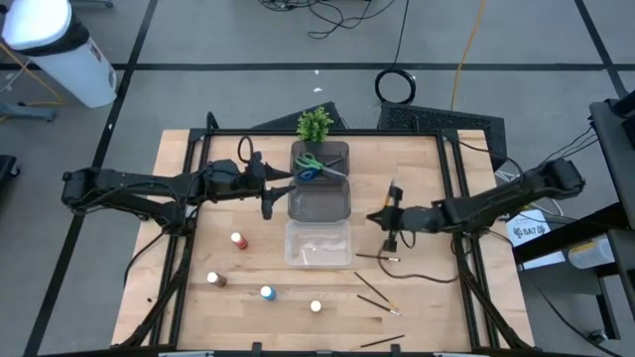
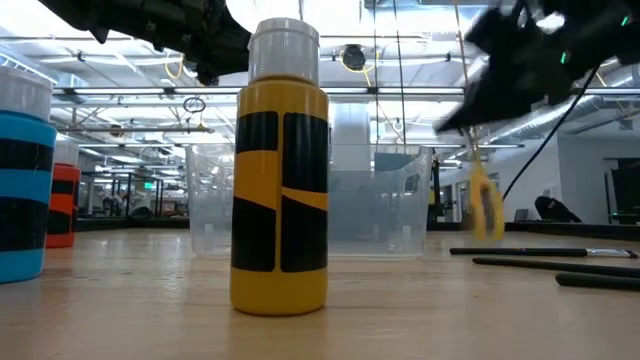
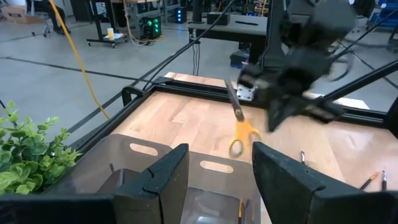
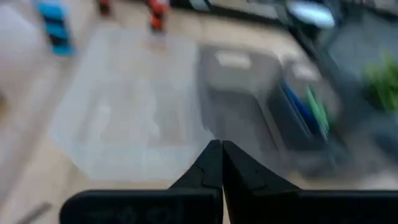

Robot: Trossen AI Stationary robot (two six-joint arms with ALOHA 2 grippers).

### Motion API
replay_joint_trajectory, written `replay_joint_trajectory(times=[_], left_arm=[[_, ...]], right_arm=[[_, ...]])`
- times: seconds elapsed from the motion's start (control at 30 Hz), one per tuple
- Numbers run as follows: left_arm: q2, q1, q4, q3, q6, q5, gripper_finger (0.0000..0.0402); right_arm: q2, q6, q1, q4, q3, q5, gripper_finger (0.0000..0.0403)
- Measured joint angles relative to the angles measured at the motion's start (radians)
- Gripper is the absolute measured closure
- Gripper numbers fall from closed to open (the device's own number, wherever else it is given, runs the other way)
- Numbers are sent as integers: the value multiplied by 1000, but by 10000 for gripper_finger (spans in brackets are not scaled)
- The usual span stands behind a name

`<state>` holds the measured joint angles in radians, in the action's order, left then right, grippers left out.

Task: Pick & Place Paint Supplies
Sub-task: Put the yellow scissors into the top black bin

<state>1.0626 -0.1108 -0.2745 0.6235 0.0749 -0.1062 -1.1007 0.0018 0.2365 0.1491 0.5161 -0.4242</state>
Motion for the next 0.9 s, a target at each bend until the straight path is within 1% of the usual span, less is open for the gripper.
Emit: replay_joint_trajectory(times=[0.17, 0.23, 0.3, 0.4, 0.47, 0.53, 0.6, 0.67, 0.7, 0.83, 0.87, 0.9], left_arm=[[0, 0, -9, 0, 7, 1, 213], [0, 0, -7, 0, 7, 1, 213], [0, 0, -8, 0, 7, 1, 213], [0, 0, -7, 0, 7, 1, 213], [0, 0, -7, 0, 7, 1, 213], [0, 0, -6, 0, 8, 1, 213], [0, 0, -6, 0, 8, 1, 213], [0, 0, -6, 0, 8, 1, 213], [0, 0, -6, 0, 8, 1, 213], [0, 0, -7, 0, 8, 1, 213], [0, 0, -7, 0, 8, 1, 213], [0, 0, -7, 0, 8, 1, 213]], right_arm=[[0, -129, 49, 165, 0, 6, 397], [3, -148, 62, 179, 0, 1, 398], [6, -146, 68, 158, 0, -27, 399], [6, -92, 66, 129, 0, -83, 400], [6, -33, 66, 99, 0, -158, 401], [6, 71, 65, 101, 0, -221, 402], [7, 185, 64, 138, 0, -221, 394], [4, 248, 59, 209, -2, -159, 374], [-1, 253, 56, 276, -6, -104, 360], [-44, 172, 52, 582, -16, 135, 295], [-57, 140, 58, 636, -15, 179, 278], [-67, 121, 66, 647, -6, 211, 260]])
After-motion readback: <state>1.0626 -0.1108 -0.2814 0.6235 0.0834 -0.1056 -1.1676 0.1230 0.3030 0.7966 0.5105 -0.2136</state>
